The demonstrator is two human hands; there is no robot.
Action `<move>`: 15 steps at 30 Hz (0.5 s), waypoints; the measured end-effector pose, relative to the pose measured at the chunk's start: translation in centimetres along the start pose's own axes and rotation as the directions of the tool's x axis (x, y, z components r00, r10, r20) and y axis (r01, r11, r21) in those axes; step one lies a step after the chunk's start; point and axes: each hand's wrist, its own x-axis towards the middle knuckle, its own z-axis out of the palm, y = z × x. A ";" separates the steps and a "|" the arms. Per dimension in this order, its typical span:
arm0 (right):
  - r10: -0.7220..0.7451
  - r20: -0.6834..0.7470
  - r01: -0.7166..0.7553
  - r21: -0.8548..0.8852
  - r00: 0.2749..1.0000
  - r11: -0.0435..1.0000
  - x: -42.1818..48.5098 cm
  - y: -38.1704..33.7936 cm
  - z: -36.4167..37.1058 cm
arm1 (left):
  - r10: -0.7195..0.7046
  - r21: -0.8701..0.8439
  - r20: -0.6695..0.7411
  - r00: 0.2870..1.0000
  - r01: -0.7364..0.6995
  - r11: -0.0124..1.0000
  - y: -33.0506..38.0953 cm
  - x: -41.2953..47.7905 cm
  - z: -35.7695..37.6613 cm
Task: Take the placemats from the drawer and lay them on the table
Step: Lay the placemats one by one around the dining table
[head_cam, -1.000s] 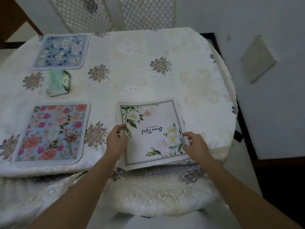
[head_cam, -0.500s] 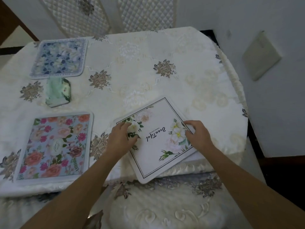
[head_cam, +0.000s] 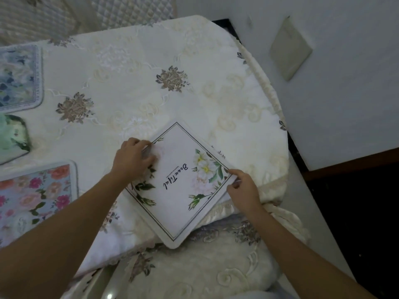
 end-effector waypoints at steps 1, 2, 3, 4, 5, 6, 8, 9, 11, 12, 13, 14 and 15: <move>-0.003 -0.016 0.003 -0.007 1.000 1.000 0.6 -0.5 0.0 | -0.043 -0.046 -0.009 0.999 0.043 0.998 -0.2 -0.5 -0.1; -0.013 -0.027 0.013 -0.019 1.000 1.000 1.3 -1.1 0.0 | -0.097 -0.099 -0.021 0.995 0.095 0.991 -0.5 -1.2 -0.1; -0.032 -0.030 0.031 -0.038 0.999 0.999 2.1 -1.8 0.1 | -0.155 -0.151 -0.033 0.987 0.149 0.977 -0.9 -2.1 0.0; -0.060 -0.025 0.058 -0.058 0.998 0.997 3.0 -2.6 0.3 | -0.210 -0.199 -0.046 0.977 0.197 0.960 -1.2 -3.1 0.1; -0.090 -0.013 0.089 -0.071 0.996 0.994 3.8 -3.5 0.5 | -0.257 -0.238 -0.058 0.965 0.236 0.942 -1.4 -4.4 0.2; -0.116 0.004 0.116 -0.081 0.993 0.990 4.7 -4.5 0.8 | -0.297 -0.273 -0.071 0.952 0.268 0.924 -1.6 -5.7 0.4; -0.168 0.052 0.173 -0.111 0.984 0.979 6.5 -6.8 1.9 | -0.366 -0.321 -0.101 0.925 0.318 0.892 -1.7 -8.5 0.8; -0.197 0.086 0.207 -0.126 0.977 0.970 7.3 -8.1 2.6 | -0.393 -0.332 -0.116 0.912 0.337 0.881 -1.7 -9.8 1.0; -0.270 0.176 0.294 -0.131 0.947 0.947 8.9 -10.6 4.2 | -0.449 -0.345 -0.133 0.884 0.383 0.857 -1.4 -12.2 1.4; -0.304 0.219 0.337 -0.133 0.927 0.932 9.6 -11.8 5.1 | -0.479 -0.350 -0.132 0.868 0.412 0.841 -1.2 -13.4 1.6; -0.338 0.258 0.381 -0.140 0.905 0.914 10.2 -13.0 5.9 | -0.506 -0.357 -0.120 0.854 0.438 0.825 -0.9 -14.4 1.8; -0.368 0.297 0.422 -0.145 0.881 0.895 10.8 -14.1 6.7 | -0.519 -0.360 -0.106 0.849 0.454 0.815 -0.6 -15.4 2.0; -0.394 0.336 0.461 -0.147 0.856 0.875 11.2 -15.1 7.5 | -0.516 -0.354 -0.093 0.851 0.456 0.816 -0.4 -16.2 2.2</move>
